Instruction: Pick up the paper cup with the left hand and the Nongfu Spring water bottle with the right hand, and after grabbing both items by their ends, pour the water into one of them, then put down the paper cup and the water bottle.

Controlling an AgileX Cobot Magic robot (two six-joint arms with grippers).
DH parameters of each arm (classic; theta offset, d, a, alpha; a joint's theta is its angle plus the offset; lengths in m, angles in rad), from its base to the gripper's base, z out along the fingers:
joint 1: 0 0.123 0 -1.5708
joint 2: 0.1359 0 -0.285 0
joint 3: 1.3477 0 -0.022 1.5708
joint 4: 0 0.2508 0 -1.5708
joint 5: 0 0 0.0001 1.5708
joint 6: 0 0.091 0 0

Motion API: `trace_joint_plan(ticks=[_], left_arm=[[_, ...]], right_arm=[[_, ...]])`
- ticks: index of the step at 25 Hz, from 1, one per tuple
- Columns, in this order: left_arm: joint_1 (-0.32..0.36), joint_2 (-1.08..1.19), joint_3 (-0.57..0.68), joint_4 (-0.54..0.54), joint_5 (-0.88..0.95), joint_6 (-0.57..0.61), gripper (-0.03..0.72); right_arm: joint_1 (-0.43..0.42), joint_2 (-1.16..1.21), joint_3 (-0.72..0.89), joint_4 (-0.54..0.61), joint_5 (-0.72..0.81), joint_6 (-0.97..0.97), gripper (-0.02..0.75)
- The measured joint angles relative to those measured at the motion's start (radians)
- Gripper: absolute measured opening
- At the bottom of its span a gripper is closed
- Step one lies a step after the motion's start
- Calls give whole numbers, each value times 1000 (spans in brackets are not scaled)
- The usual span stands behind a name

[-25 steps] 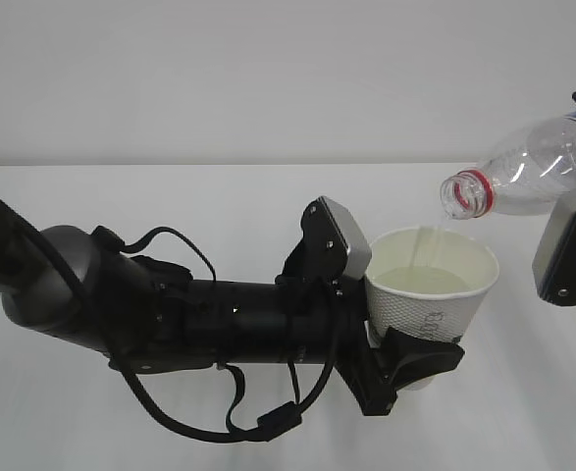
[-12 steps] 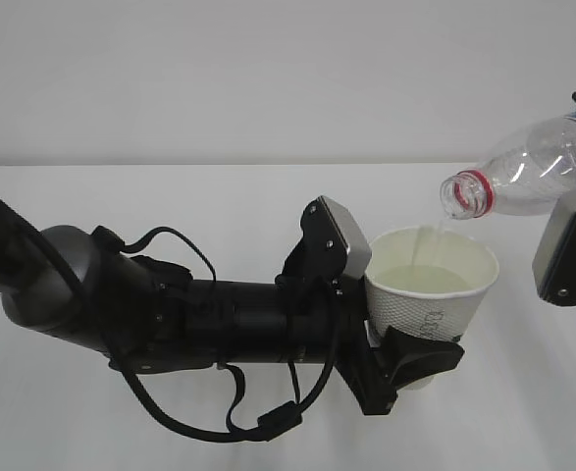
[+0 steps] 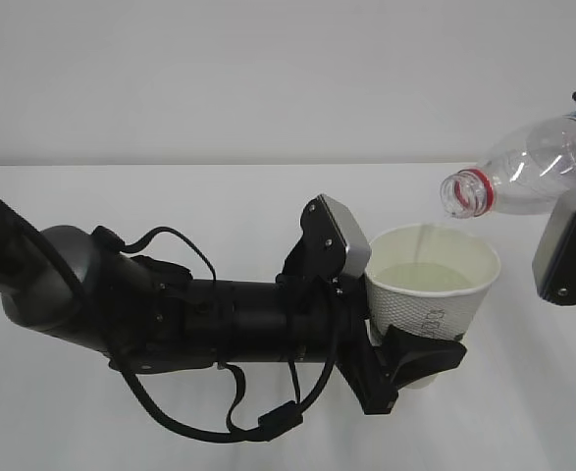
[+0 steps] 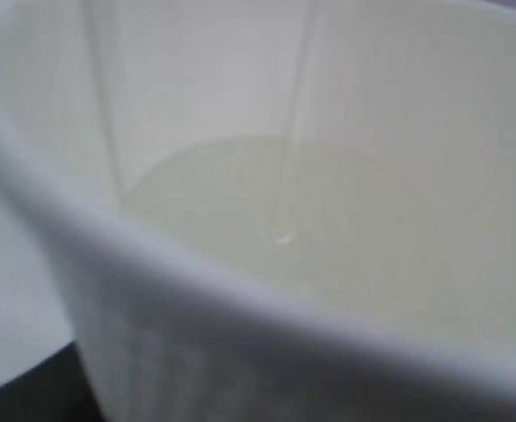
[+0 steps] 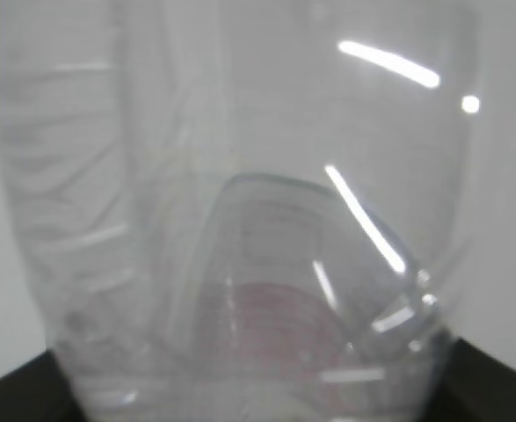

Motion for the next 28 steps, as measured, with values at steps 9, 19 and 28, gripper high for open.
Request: trace_joint_plan(ticks=[9,19,28], left_arm=[[0,0,0,0,0,0,492],[0,0,0,0,17,0,492],[0,0,0,-8,38,0,492]], right_arm=[[0,0,0,0,0,67,494],[0,38,0,2,0,116,494],[0,38,0,7,-11,211,494]])
